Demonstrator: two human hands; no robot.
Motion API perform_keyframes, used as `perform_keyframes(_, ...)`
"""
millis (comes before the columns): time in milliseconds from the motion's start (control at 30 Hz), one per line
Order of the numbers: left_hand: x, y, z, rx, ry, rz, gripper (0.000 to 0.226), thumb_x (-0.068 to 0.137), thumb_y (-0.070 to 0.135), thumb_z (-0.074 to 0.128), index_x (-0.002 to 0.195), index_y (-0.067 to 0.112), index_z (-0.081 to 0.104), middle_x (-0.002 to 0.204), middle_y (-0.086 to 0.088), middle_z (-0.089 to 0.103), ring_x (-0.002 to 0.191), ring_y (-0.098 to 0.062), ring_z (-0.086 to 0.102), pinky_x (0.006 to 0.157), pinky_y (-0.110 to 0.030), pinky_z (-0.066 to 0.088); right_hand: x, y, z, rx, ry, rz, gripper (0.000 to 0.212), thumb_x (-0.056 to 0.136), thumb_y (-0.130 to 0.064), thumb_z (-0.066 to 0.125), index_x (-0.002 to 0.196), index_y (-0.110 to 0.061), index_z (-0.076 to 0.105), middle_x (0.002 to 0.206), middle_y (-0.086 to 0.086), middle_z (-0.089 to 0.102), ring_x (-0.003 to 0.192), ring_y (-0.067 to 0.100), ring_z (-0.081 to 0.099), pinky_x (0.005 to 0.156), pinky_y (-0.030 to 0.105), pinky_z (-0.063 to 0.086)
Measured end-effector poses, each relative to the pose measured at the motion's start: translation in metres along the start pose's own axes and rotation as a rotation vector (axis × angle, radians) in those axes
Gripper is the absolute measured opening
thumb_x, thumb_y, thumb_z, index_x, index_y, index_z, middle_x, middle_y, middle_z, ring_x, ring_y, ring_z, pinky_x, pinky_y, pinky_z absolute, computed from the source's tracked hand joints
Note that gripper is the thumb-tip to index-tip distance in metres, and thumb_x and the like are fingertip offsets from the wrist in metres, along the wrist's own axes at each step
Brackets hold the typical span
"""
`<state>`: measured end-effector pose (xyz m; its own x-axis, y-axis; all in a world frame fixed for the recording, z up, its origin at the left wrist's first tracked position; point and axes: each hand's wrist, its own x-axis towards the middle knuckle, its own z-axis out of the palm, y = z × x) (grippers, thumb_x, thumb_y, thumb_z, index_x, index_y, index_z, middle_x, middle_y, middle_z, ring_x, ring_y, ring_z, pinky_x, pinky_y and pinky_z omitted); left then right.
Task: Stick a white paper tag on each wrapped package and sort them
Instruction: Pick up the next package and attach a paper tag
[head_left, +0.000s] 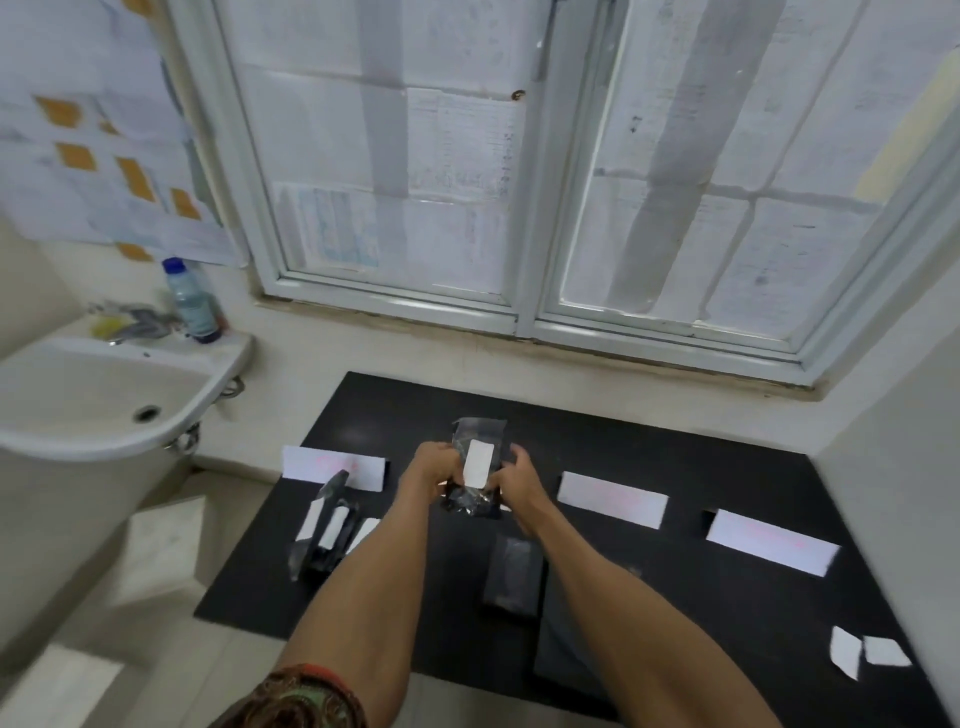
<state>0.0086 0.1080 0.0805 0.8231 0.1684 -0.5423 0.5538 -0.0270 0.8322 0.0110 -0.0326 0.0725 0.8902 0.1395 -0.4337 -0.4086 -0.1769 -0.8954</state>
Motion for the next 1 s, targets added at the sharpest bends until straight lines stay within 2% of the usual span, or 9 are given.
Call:
perform_keyframes(100, 0.014, -0.038, -0.049, 0.188, 0.143, -0.032, 0.023, 0.071, 0.005, 0.059, 0.089, -0.006, 0.069, 0.087, -0.023, 0.069, 0.08, -0.033, 0.068, 0.067, -0.032, 0.054, 0.031, 0.04, 0.062, -0.007, -0.098, 0.113, 0.05, 0.049, 0.001, 0.053, 0.099, 0.003, 0.062, 0.095, 0.025, 0.069, 0.087, 0.039, 0.065, 0.073, 0.044, 0.055)
perform_keyframes(167, 0.017, -0.059, -0.072, 0.341, 0.203, -0.059, 0.032, 0.084, 0.02, 0.058, 0.102, -0.004, 0.068, 0.104, -0.022, 0.069, 0.1, -0.036, 0.066, 0.086, -0.039, 0.055, 0.027, 0.051, 0.097, 0.046, -0.14, 0.199, 0.036, 0.049, 0.005, 0.05, 0.083, 0.009, 0.063, 0.088, 0.03, 0.068, 0.075, 0.036, 0.062, 0.063, 0.04, 0.051)
perform_keyframes(267, 0.012, -0.079, -0.099, 0.408, 0.259, -0.089, 0.043, 0.096, 0.031, 0.049, 0.115, -0.004, 0.064, 0.119, -0.019, 0.065, 0.112, -0.035, 0.06, 0.098, -0.039, 0.048, 0.013, 0.053, 0.137, 0.107, -0.134, 0.309, 0.018, 0.064, 0.014, 0.045, 0.067, 0.002, 0.058, 0.068, 0.018, 0.057, 0.065, 0.027, 0.054, 0.056, 0.032, 0.045)
perform_keyframes(367, 0.018, -0.099, -0.117, 0.401, 0.217, -0.154, 0.04, 0.095, 0.026, 0.048, 0.119, -0.002, 0.062, 0.123, -0.022, 0.063, 0.114, -0.036, 0.059, 0.1, -0.041, 0.047, 0.015, 0.067, 0.164, 0.07, -0.111, 0.374, 0.017, 0.066, 0.006, 0.052, 0.079, 0.001, 0.062, 0.069, 0.016, 0.058, 0.065, 0.027, 0.056, 0.059, 0.032, 0.048)
perform_keyframes(567, 0.032, -0.119, -0.125, 0.39, 0.209, -0.178, 0.039, 0.094, 0.018, 0.044, 0.125, -0.003, 0.055, 0.126, -0.023, 0.059, 0.115, -0.038, 0.057, 0.099, -0.042, 0.047, 0.015, 0.072, 0.181, -0.021, -0.083, 0.406, 0.029, 0.076, 0.003, 0.048, 0.101, 0.003, 0.062, 0.08, 0.014, 0.059, 0.064, 0.021, 0.056, 0.049, 0.024, 0.042)
perform_keyframes(733, 0.041, -0.115, -0.119, 0.386, 0.185, -0.213, 0.039, 0.085, 0.004, 0.045, 0.118, -0.015, 0.054, 0.119, -0.031, 0.06, 0.108, -0.04, 0.059, 0.078, -0.032, 0.043, 0.018, 0.071, 0.186, -0.04, -0.092, 0.384, 0.03, 0.083, -0.005, 0.05, 0.11, 0.001, 0.062, 0.101, 0.017, 0.067, 0.074, 0.021, 0.061, 0.051, 0.022, 0.044)
perform_keyframes(867, 0.032, -0.097, -0.108, 0.433, 0.186, -0.179, 0.034, 0.088, 0.007, 0.046, 0.114, -0.013, 0.059, 0.119, -0.028, 0.061, 0.111, -0.038, 0.059, 0.088, -0.035, 0.046, 0.023, 0.07, 0.177, -0.082, -0.095, 0.371, 0.027, 0.087, -0.005, 0.049, 0.109, 0.004, 0.062, 0.083, 0.008, 0.06, 0.066, 0.013, 0.054, 0.049, 0.022, 0.039)
perform_keyframes(933, 0.026, -0.087, -0.101, 0.471, 0.186, -0.142, 0.031, 0.084, 0.009, 0.049, 0.106, -0.007, 0.064, 0.114, -0.023, 0.065, 0.108, -0.035, 0.061, 0.09, -0.036, 0.047, 0.023, 0.068, 0.167, -0.091, -0.086, 0.366, 0.025, 0.083, -0.003, 0.052, 0.104, 0.005, 0.061, 0.085, 0.009, 0.058, 0.067, 0.014, 0.051, 0.052, 0.024, 0.037)
perform_keyframes(1000, 0.023, -0.078, -0.093, 0.427, 0.176, -0.097, 0.027, 0.076, 0.012, 0.051, 0.097, 0.001, 0.065, 0.107, -0.018, 0.067, 0.099, -0.032, 0.061, 0.083, -0.033, 0.049, 0.023, 0.065, 0.152, -0.075, -0.062, 0.358, 0.027, 0.079, -0.003, 0.055, 0.104, 0.003, 0.061, 0.092, 0.011, 0.058, 0.074, 0.016, 0.051, 0.056, 0.026, 0.037)
